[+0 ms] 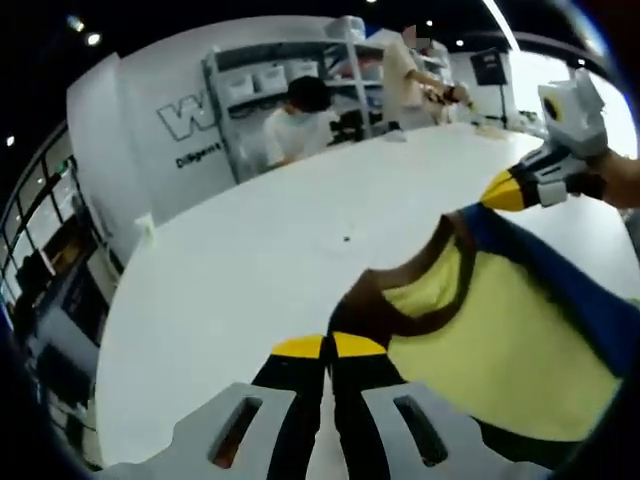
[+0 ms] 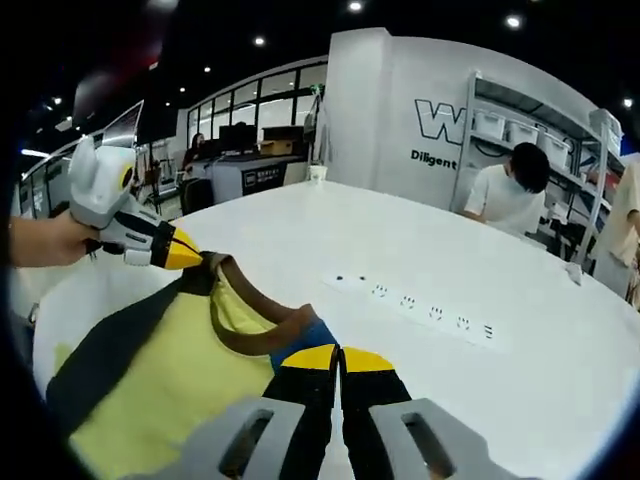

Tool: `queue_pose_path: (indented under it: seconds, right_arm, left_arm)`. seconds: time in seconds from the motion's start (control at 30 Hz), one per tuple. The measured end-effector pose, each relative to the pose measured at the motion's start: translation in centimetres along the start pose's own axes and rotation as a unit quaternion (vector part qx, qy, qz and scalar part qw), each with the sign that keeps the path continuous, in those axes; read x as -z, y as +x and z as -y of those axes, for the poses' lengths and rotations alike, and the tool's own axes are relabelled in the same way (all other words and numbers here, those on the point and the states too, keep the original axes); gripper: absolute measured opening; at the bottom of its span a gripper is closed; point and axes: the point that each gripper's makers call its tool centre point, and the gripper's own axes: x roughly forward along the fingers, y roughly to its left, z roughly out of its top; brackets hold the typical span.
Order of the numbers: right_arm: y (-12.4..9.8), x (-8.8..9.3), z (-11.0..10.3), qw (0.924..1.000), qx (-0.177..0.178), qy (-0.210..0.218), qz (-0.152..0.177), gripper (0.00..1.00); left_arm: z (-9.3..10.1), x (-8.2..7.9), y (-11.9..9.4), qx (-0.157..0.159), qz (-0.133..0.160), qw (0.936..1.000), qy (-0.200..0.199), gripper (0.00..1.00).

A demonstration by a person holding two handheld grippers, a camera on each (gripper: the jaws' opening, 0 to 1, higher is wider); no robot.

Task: Fold the garment on the visible template until the final outline fits inside the template.

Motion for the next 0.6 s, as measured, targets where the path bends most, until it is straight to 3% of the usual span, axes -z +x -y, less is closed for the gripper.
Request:
queue_pose_path:
  seconds: [0.23,0.5,0.57,0.6]
  right_arm:
    - [0.8,1.3,0.1,0.9999,-0.001,-0.001,-0.015,0.00]
    - [1.8,2.7,0.3,0.9995,0.003,-0.001,-0.031,0.00]
    - [1.6,2.6,0.2,0.9995,0.003,0.003,-0.033,0.00]
    - [1.5,2.5,0.2,0.9995,0.002,0.009,-0.030,0.00]
  left_arm:
    - [0.5,1.2,1.0,0.010,-0.015,0.9998,0.012,0.00]
    - [0.4,2.3,2.1,0.010,-0.025,0.9996,-0.011,0.00]
    - [0.9,1.9,2.1,0.024,-0.011,0.9992,-0.030,0.06]
    - [1.2,1.9,2.2,0.034,-0.011,0.9989,-0.030,0.13]
